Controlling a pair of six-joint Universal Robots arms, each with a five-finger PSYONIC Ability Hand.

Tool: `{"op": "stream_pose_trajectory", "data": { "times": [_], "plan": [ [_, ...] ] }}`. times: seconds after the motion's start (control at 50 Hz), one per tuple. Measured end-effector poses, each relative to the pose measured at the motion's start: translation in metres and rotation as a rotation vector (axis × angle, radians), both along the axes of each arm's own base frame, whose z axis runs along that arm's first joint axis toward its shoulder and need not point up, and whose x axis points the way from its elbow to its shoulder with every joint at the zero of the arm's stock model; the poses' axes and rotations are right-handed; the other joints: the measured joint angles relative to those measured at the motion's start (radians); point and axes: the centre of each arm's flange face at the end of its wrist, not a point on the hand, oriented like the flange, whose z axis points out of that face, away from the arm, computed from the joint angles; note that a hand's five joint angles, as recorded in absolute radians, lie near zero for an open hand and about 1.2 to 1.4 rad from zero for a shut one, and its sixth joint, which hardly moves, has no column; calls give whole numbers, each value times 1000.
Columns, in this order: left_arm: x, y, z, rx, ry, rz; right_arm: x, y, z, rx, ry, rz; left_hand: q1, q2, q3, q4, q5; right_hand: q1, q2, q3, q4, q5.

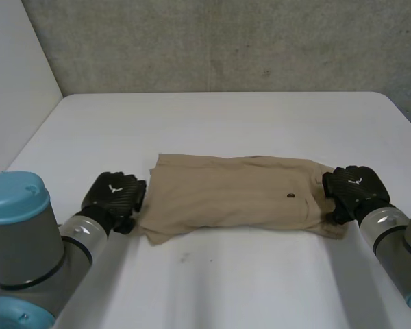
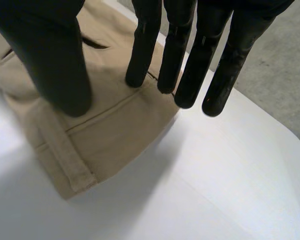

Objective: Fold the shorts.

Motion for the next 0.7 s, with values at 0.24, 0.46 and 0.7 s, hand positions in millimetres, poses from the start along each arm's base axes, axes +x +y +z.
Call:
{"op": "stream_pose_trajectory", "data": {
  "times": [0.24,0.46,0.7],
  "plan": [
    [-11,16,27,-52,87,-34,-17,18,23,65,-69,-58,-227,-248,-246,-254,-258,-239,-276,-288,-287,-295],
    [-1,3,26,8,202,51,-24,18,5,113,-79,-59,-266,-283,-284,-290,-292,-262,-304,-314,-317,-328],
    [2,0,24,64,296,96,-22,-2,-18,113,-86,-58,-335,-353,-354,-360,-366,-32,-11,-20,-23,-66]
  ]
}}
